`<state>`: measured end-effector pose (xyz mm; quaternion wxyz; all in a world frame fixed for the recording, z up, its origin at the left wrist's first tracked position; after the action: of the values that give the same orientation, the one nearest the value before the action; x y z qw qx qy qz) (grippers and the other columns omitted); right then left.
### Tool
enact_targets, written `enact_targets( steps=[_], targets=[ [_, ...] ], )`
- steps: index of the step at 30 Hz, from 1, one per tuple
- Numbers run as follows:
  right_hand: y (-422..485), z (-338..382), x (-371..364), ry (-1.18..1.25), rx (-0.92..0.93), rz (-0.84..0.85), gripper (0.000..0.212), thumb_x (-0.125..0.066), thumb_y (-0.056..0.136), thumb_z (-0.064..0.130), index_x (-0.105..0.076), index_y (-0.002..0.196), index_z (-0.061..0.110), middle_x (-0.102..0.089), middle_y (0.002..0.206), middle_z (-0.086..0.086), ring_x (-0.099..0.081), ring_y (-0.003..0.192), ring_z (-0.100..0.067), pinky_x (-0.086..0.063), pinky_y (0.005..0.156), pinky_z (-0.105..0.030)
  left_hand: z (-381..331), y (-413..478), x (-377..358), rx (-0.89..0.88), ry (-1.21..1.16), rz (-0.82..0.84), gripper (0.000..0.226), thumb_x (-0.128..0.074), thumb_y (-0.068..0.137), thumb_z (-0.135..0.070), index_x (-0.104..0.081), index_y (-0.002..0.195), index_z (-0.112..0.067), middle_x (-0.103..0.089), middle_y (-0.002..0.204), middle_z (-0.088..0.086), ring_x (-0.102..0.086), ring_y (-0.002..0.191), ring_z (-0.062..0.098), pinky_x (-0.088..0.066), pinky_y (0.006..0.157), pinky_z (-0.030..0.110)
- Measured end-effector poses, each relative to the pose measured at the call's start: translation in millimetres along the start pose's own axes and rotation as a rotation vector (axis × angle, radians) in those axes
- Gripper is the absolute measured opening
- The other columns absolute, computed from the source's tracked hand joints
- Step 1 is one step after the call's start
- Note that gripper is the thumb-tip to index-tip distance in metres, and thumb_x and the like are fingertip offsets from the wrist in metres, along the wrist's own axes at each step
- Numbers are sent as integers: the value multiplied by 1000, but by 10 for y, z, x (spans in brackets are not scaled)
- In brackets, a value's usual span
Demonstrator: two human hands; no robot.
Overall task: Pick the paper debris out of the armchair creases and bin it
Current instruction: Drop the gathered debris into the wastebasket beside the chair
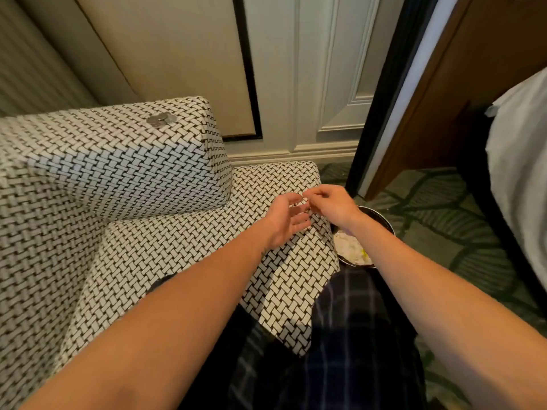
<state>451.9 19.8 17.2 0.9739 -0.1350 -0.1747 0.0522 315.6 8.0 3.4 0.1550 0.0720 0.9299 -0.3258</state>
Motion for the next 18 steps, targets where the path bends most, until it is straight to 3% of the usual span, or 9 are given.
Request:
enact_targets(
  steps=[3,8,14,18],
  targets=[
    [-182,445,-564,-23,46,139,15,-58,102,18,-73,106,15,-75,99,-4,-72,93,-16,-59,82,-31,-138,-435,402,-76,-61,-29,41,-37,103,-27,-56,128,-3,-63,113,15,-66,94,23,-56,85,37],
    [-463,963,-1488,-52,109,305,17,-57,102,18,-71,111,17,-75,101,0,-74,91,-15,-57,70,-21,-314,-1108,1175,-190,-222,-146,41,-36,105,-34,-58,123,-4,-62,129,22,-61,122,34,-50,105,49],
    [-840,1404,-2624,-144,209,517,21,-59,100,15,-71,117,18,-74,104,2,-72,93,-12,-59,79,-25,-246,-1999,2266,-281,-297,-270,44,-38,104,-34,-50,134,-3,-59,137,22,-60,125,36,-52,103,49],
    [-1080,1525,-3290,-282,249,712,22,-62,98,18,-69,118,19,-74,105,2,-72,95,-13,-61,83,-28,44,-2489,2825,-314,-406,-393,39,-35,106,-30,-51,131,-4,-64,129,20,-66,117,33,-54,101,46]
  ],
)
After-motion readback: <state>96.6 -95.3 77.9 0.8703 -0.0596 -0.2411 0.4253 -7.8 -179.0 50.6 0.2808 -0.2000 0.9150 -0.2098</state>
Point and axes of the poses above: each hand's wrist, its own y-axis towards the middle knuckle, its own x-axis out of the back of the hand, z = x × y, the point moved 3 cm from there along y, towards the middle knuckle
